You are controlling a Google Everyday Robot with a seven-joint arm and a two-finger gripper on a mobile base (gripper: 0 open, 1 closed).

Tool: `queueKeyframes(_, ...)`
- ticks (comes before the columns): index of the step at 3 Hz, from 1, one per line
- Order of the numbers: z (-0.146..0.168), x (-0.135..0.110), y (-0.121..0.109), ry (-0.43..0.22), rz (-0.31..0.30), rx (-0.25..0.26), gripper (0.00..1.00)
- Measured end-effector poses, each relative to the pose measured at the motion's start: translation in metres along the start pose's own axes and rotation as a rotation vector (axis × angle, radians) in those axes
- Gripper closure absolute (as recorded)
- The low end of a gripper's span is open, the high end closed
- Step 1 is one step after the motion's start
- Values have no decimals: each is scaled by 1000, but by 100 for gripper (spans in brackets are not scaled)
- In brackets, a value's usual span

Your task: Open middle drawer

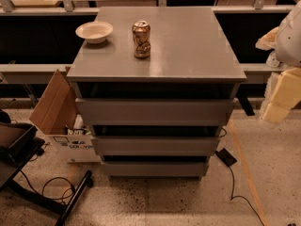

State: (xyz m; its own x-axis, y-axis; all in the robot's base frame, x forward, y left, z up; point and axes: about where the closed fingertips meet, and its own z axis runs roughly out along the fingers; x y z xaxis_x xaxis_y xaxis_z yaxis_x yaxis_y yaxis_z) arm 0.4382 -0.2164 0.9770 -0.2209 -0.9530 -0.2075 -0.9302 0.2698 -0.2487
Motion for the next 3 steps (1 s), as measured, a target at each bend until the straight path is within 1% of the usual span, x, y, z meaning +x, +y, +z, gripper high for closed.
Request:
queueKeyframes(1, 2, 0, 1, 0, 1, 1, 0)
queueKeyframes(2, 24, 5, 12, -1, 15, 13, 0)
queueKeyframes(3, 45, 10, 42, -35, 21, 43, 0)
